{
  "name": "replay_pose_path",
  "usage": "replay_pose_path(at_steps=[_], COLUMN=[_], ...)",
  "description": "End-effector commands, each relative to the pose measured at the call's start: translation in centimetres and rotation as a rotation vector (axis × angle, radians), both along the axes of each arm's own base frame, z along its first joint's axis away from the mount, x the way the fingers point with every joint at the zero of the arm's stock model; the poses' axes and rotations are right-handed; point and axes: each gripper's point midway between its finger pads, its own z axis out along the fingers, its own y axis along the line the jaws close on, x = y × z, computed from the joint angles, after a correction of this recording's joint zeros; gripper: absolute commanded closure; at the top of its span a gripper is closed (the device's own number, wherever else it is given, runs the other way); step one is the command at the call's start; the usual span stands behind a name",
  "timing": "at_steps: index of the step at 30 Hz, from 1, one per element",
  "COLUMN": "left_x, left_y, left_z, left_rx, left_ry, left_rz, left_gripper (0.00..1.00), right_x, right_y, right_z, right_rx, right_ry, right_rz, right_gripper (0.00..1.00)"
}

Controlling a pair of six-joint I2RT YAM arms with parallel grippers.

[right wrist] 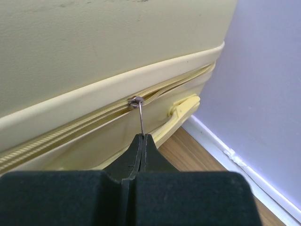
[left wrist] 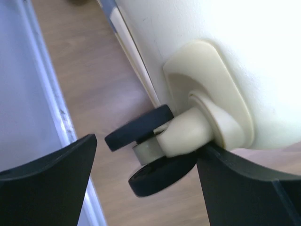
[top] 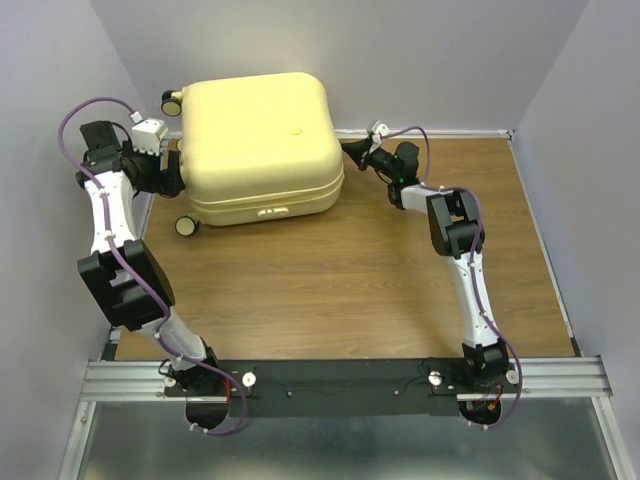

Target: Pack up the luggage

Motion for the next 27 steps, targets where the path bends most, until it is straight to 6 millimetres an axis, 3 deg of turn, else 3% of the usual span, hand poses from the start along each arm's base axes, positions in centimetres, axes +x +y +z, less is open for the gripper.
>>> replay_pose_path(at_steps=[1,3,6,10,11,15,16,17,18,19,20,21,22,23,24,25,26,27], left_x=[5.7,3.8,2.5,3.3,3.6,5.7,6.7,8.6,9.7,10.8,12.9,14.0,15.0,16.8,17.7,18.4,19.4,19.5], left_y=[-2.3,-3.7,-4.5,-2.9,-2.6,-0.8,1.1,2.6,3.7,6.0,7.4,8.2,8.4,8.8,8.7,8.4,8.2,7.8], left_z=[13.9,12.7,13.6,16.7,18.6,20.1,20.1,17.3,18.8,18.8,14.0,16.4,15.7,11.1,12.8,11.7,9.3,8.4], left_rx=[0.078,0.160,0.183,0.171,0.181,0.150,0.145,0.124,0.131,0.144,0.094,0.100,0.085,0.062,0.073,0.075,0.070,0.069], left_ry=[-0.645,-0.664,-0.690,-0.738,-0.804,-0.844,-0.825,-0.752,-0.765,-0.752,-0.623,-0.658,-0.633,-0.524,-0.554,-0.529,-0.485,-0.463], left_rz=[-0.219,-0.354,-0.392,-0.235,-0.206,-0.068,0.054,0.110,0.169,0.287,0.347,0.370,0.374,0.370,0.359,0.346,0.322,0.309], left_gripper=[0.04,0.04,0.04,0.04,0.04,0.04,0.04,0.04,0.04,0.04,0.04,0.04,0.07,0.14,0.17,0.24,0.36,0.41], right_x=[1.3,1.2,1.1,0.9,0.9,0.8,0.7,0.6,0.5,0.4,0.2,0.1,-0.1,-0.3,-0.4,-0.4,-0.6,-0.7], right_y=[-2.5,-2.4,-2.5,-2.6,-2.6,-2.6,-2.5,-2.4,-2.4,-2.3,-2.4,-2.3,-2.1,-2.0,-1.9,-2.0,-1.8,-1.7], right_z=[2.2,2.2,2.0,1.8,1.7,1.8,1.9,2.1,1.8,2.0,1.9,2.0,1.9,2.0,2.1,2.0,2.2,2.5], right_rx=[0.010,0.011,0.007,0.000,-0.001,-0.006,-0.008,-0.010,-0.015,-0.017,-0.022,-0.024,-0.027,-0.031,-0.032,-0.035,-0.037,-0.039], right_ry=[-0.055,-0.052,-0.046,-0.044,-0.044,-0.051,-0.053,-0.058,-0.053,-0.059,-0.061,-0.064,-0.064,-0.068,-0.070,-0.071,-0.077,-0.081], right_rz=[-0.076,-0.077,-0.079,-0.081,-0.081,-0.076,-0.072,-0.065,-0.061,-0.055,-0.049,-0.043,-0.036,-0.026,-0.022,-0.022,-0.014,-0.007], right_gripper=[0.99,1.00,0.99,0.99,1.00,1.00,0.99,0.99,0.99,0.99,1.00,0.99,0.99,0.99,1.00,0.99,0.99,0.99])
